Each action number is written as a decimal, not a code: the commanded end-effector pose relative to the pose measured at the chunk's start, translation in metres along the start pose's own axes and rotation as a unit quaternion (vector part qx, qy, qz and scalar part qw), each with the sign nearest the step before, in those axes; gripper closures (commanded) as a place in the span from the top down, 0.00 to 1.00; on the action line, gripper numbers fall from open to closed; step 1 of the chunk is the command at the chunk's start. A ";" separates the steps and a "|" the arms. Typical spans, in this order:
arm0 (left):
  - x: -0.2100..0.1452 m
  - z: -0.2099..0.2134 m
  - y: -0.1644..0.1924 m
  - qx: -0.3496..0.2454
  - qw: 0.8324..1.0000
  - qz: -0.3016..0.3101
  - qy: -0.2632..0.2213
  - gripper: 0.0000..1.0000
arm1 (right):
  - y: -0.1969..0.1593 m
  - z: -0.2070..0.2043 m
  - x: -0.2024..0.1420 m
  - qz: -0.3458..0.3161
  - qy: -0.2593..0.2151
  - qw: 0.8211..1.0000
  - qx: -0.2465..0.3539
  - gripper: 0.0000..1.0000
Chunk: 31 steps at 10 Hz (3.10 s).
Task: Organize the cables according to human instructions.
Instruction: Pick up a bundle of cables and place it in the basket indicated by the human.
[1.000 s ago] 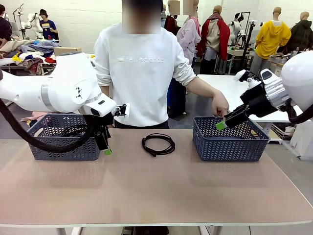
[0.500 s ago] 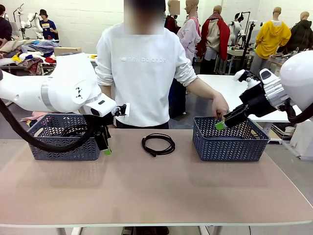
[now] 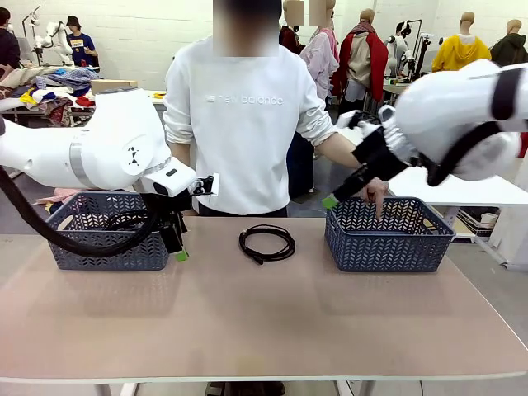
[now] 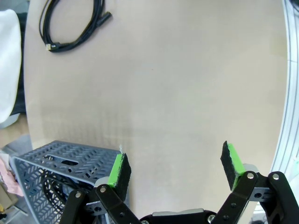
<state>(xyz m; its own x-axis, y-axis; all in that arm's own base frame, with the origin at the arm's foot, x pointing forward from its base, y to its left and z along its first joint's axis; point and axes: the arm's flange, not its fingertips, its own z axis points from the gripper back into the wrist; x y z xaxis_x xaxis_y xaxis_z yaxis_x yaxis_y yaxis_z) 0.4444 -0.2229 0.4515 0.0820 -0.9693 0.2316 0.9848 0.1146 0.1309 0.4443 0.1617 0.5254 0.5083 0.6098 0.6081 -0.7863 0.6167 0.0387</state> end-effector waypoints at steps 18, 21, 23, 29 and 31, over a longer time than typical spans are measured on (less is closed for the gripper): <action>-0.001 0.001 0.000 0.002 1.000 0.003 0.000 1.00 | -0.016 -0.124 0.092 0.006 0.125 0.989 -0.074 1.00; -0.001 0.001 0.000 0.002 1.000 0.003 0.000 1.00 | -0.014 -0.170 0.105 -0.006 0.150 0.985 -0.080 1.00; -0.001 0.001 0.000 0.002 1.000 0.003 0.000 1.00 | -0.016 -0.207 0.109 -0.020 0.158 0.984 -0.078 1.00; -0.001 0.001 0.000 0.002 1.000 0.003 0.000 1.00 | -0.015 -0.292 0.124 -0.009 0.215 0.976 -0.018 1.00; -0.001 0.001 0.000 0.002 1.000 0.003 0.000 1.00 | -0.018 -0.309 0.123 -0.013 0.247 0.969 -0.009 1.00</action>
<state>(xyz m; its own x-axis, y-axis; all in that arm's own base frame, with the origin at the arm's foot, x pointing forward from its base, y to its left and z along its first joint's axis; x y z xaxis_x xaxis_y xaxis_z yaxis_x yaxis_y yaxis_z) 0.4443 -0.2233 0.4516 0.0815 -0.9693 0.2319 0.9848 0.1142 0.1311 0.6160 0.3722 0.3489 0.6312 0.7513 0.1929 -0.7706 0.6356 0.0459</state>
